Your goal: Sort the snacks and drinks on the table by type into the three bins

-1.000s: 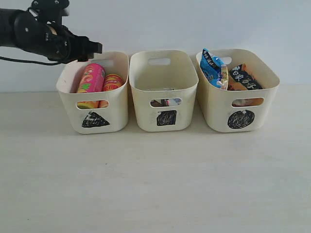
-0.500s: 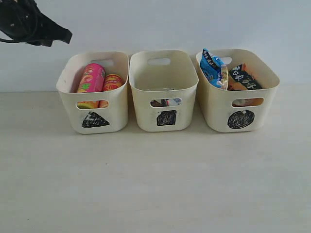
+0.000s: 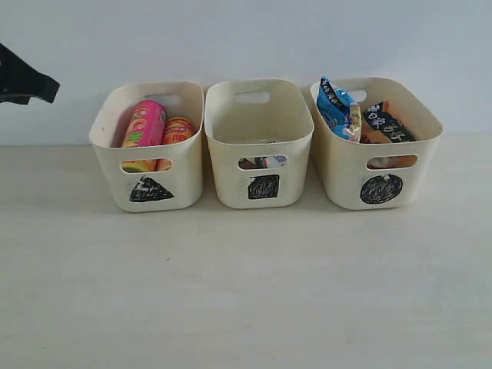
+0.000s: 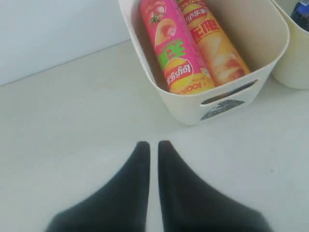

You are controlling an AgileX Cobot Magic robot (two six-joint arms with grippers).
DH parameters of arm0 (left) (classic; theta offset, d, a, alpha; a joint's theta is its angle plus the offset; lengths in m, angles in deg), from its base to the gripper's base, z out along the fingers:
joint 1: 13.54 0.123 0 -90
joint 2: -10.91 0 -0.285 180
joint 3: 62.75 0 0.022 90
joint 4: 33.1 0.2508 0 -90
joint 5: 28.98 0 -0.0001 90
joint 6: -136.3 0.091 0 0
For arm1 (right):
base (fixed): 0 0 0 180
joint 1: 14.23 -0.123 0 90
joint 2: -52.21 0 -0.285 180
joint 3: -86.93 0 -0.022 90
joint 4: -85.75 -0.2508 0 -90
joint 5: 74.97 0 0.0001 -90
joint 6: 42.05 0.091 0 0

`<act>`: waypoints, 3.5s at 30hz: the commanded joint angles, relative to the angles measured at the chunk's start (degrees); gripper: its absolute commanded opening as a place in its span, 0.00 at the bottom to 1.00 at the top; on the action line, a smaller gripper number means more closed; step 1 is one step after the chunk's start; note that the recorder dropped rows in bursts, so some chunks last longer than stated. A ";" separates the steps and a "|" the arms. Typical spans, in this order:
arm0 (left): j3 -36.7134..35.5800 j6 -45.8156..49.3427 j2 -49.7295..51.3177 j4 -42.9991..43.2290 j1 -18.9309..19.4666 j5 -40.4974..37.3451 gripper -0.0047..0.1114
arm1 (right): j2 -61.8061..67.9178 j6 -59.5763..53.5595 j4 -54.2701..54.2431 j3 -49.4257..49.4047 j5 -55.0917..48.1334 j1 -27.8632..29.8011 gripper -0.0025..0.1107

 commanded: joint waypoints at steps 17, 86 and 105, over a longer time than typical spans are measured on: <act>-20.94 0.17 -32.22 -12.75 0.03 -2.69 0.08 | -0.32 0.00 0.20 -0.25 0.41 -0.09 0.02; -69.52 -1.64 -79.70 -9.48 10.71 25.52 0.08 | -0.32 0.00 0.20 -0.25 0.41 -0.09 0.02; -69.52 -1.31 -79.70 -10.40 11.57 23.30 0.08 | -0.32 0.00 0.20 -0.25 0.41 -0.09 0.02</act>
